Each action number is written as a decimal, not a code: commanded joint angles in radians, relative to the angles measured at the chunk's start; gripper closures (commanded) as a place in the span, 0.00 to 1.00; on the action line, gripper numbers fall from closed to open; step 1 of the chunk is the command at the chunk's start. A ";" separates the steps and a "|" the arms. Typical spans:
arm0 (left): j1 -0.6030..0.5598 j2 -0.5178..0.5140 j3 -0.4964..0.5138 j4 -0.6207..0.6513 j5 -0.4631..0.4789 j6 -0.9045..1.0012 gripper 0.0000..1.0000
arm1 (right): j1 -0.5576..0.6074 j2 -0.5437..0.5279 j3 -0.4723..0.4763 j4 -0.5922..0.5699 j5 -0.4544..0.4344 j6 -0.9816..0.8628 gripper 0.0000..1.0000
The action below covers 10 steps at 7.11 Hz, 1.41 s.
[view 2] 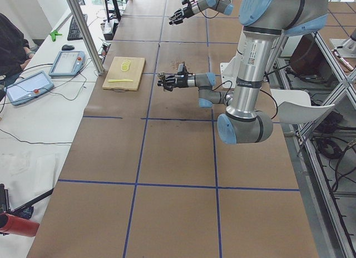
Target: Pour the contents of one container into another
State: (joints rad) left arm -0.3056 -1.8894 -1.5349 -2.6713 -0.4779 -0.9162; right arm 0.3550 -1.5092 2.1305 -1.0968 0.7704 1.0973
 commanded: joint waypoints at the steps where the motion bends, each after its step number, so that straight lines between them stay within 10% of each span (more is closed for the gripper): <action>1: -0.053 0.006 -0.010 0.004 -0.020 -0.006 1.00 | 0.002 -0.002 -0.001 0.000 0.003 0.001 1.00; 4: -0.063 0.253 -0.198 0.004 -0.103 -0.065 1.00 | 0.013 -0.002 -0.001 0.000 0.024 0.001 1.00; 10: -0.061 0.316 -0.121 0.303 0.050 -0.597 1.00 | 0.019 -0.002 0.002 -0.002 0.026 0.001 1.00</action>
State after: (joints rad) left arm -0.3668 -1.5746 -1.6865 -2.3917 -0.4615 -1.4563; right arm 0.3720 -1.5105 2.1321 -1.0960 0.7950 1.0985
